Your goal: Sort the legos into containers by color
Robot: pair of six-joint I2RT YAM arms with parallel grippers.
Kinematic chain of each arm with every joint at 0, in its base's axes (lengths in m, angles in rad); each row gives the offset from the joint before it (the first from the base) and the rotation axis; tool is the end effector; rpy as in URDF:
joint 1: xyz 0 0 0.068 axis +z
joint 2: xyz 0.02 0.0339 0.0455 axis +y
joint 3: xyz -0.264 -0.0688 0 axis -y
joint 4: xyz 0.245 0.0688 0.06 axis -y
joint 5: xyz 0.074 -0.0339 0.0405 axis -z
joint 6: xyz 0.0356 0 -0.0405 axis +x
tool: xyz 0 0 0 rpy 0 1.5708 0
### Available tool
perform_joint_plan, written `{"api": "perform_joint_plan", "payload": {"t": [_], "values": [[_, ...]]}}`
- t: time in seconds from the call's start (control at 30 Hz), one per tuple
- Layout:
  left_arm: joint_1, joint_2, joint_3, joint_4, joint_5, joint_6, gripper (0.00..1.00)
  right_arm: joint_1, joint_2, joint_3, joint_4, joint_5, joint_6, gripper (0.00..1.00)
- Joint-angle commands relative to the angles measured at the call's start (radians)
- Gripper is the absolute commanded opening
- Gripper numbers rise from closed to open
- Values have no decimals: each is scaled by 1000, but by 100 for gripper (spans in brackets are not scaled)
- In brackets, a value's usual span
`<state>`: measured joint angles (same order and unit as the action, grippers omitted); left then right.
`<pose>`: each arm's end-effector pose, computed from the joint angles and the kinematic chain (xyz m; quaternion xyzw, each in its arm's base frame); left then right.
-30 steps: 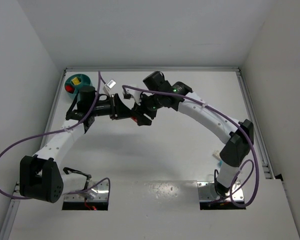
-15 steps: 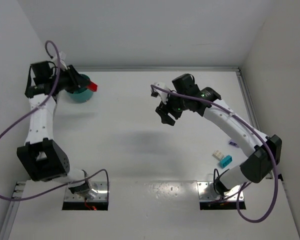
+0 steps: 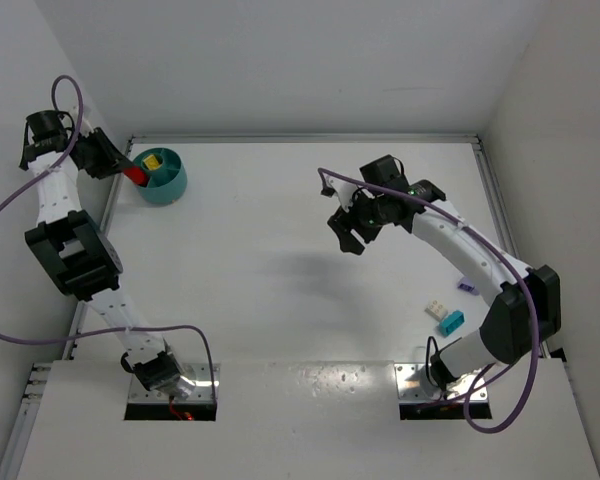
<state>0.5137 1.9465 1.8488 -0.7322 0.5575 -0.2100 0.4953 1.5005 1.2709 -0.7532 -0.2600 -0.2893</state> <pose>0.3898 0.1983 0.3180 -0.2241 0.8734 -0.2009 0.3829 0.2718 0.1572 0.2893 -0.3975 0.8626 0.1530 0.2731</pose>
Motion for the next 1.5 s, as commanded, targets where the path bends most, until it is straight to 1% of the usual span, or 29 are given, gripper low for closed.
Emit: {"api": "perform_joint_plan", "payload": {"t": [0.0,0.27,0.47,0.6,0.73,0.83,1.0,1.23,1.47], "values": [[-1,18,116,4,-21,23,0,-6,0,31,32,-50,22,69],[-1,103,156,37,-21,-6,0,-15,23,42,41,-81,42,69],[-1,132,156,122,-21,-35,0,-15,32,51,41,-90,42,69],[-1,152,147,210,2,-83,0,-24,41,51,41,-90,42,69],[-1,178,185,226,13,-118,0,-24,50,51,41,-90,42,69],[-1,199,199,244,13,-118,0,-24,50,51,41,-99,42,69],[-1,210,199,254,-36,-118,0,-24,69,61,32,-99,42,69],[-1,210,164,327,-76,-117,0,-24,78,70,32,-99,53,69],[-1,210,142,340,-119,-98,0,-24,78,79,32,-99,53,69]]}}
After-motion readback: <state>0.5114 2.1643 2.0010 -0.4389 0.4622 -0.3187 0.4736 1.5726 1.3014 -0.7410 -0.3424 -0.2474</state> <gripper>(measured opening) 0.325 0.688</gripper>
